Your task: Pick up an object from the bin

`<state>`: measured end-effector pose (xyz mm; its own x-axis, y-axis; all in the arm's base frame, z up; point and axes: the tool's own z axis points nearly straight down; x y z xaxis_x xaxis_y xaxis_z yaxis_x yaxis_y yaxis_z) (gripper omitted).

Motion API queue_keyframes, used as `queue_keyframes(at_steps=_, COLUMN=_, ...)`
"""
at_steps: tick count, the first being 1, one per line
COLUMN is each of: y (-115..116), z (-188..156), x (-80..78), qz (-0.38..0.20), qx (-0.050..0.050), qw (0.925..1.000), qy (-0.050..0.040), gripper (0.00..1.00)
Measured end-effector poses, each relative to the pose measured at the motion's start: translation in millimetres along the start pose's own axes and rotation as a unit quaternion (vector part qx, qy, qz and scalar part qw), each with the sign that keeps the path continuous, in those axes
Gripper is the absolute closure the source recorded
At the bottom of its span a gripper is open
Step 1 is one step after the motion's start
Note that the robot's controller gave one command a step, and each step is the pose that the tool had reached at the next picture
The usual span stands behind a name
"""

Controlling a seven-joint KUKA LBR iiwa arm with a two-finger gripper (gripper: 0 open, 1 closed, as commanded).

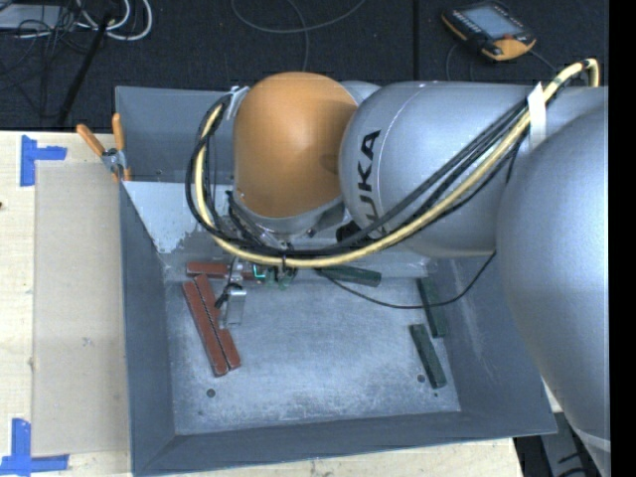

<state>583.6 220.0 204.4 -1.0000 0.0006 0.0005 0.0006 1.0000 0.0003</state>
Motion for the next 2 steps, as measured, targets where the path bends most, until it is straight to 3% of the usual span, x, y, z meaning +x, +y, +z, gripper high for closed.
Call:
queue_keyframes(at_steps=1, y=17.2, z=34.4, x=-13.9, qz=-0.121, qx=0.000, qw=0.9926, qy=-0.0043, gripper=0.00)
queue_keyframes(at_steps=2, y=12.6, z=105.4, x=2.6, qz=-0.208, qx=0.000, qw=0.9781, qy=-0.0012, gripper=0.00)
